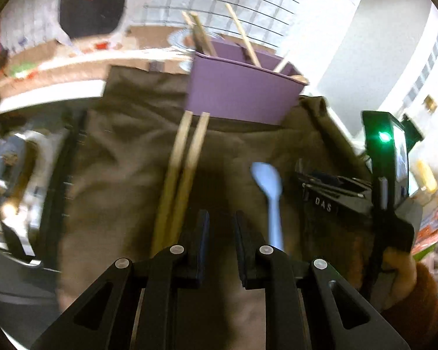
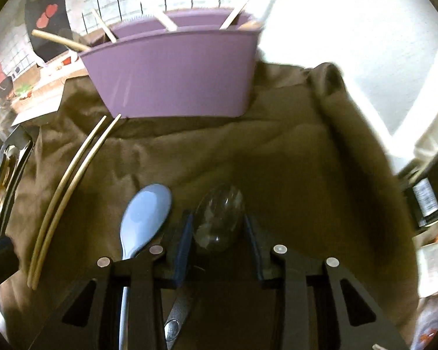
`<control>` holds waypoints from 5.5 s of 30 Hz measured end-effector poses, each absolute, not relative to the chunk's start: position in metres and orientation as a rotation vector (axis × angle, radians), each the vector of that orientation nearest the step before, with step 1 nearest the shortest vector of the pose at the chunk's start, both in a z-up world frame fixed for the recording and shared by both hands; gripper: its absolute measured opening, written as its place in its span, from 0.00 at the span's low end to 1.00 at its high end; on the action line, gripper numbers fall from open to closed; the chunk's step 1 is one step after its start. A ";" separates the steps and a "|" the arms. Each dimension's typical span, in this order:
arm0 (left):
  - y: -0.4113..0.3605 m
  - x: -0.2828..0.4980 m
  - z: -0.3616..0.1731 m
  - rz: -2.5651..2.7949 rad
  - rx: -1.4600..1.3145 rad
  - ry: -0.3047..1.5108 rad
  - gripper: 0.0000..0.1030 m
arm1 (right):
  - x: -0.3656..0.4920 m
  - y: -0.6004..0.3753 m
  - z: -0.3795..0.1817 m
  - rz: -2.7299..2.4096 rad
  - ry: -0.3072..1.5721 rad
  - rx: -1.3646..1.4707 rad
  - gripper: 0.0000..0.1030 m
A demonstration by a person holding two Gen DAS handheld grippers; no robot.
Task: Organize utensils
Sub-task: 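Grasp the dark spoon with the right gripper while the left gripper grasps the light-blue spoon, then lift both spoons up over the purple caddy, then lower both spoons into the caddy and open both grippers, then move both tools back to the last two pale chopsticks on the cloth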
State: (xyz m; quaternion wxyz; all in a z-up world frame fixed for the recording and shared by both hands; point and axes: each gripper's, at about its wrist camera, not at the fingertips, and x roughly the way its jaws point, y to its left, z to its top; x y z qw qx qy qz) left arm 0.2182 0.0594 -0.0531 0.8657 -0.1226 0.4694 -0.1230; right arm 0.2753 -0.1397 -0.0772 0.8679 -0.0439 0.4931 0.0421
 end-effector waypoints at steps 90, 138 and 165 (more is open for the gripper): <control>0.038 0.420 0.061 -0.083 -0.239 0.381 0.34 | 0.427 -0.138 0.089 0.097 0.529 -0.153 0.31; 0.133 0.289 0.067 -0.011 -0.321 0.651 0.36 | 0.326 -0.138 0.059 0.263 0.750 -0.103 0.38; 0.188 0.134 -0.032 0.030 -0.314 0.807 0.36 | 0.179 -0.006 -0.071 0.530 1.118 -0.146 0.31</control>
